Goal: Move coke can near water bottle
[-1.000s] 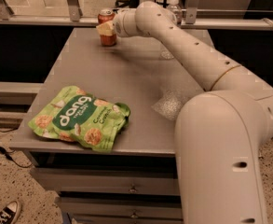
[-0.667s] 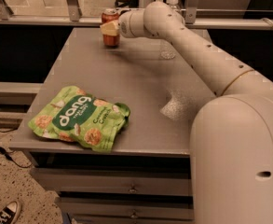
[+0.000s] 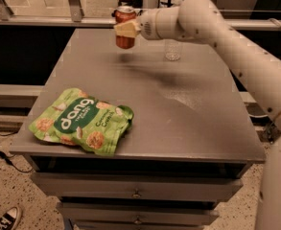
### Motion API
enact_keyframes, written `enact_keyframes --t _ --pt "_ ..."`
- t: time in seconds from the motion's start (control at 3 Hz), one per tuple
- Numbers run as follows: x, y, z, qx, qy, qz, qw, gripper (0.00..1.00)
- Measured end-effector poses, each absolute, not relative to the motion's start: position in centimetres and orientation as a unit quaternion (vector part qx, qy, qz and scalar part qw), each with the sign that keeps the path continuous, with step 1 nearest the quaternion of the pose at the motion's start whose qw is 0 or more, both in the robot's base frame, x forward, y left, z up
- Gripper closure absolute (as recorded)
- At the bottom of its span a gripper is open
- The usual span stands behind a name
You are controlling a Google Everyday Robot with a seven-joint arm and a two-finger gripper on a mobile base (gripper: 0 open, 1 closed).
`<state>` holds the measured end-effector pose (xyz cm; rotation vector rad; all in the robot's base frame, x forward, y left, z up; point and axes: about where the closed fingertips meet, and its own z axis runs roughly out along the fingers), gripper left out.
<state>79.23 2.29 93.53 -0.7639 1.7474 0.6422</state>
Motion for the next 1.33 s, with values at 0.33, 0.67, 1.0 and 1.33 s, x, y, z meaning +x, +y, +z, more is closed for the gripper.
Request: enact_keyframes --t 0.33,0.67,1.0,1.33 --pt "72.2 -1.7 94.7 -0.340 0.737 0.268 0.520 1.00" --pt "68.1 -4.5 94.6 -0.353 0.743 0.261 0.505 1.00" --pt "65.1 -8.7 94.2 -0.342 0.760 0.234 0.501 1.00" --pt "64.5 -12.7 93.3 -0.327 0.767 0.205 0.513 1.00"
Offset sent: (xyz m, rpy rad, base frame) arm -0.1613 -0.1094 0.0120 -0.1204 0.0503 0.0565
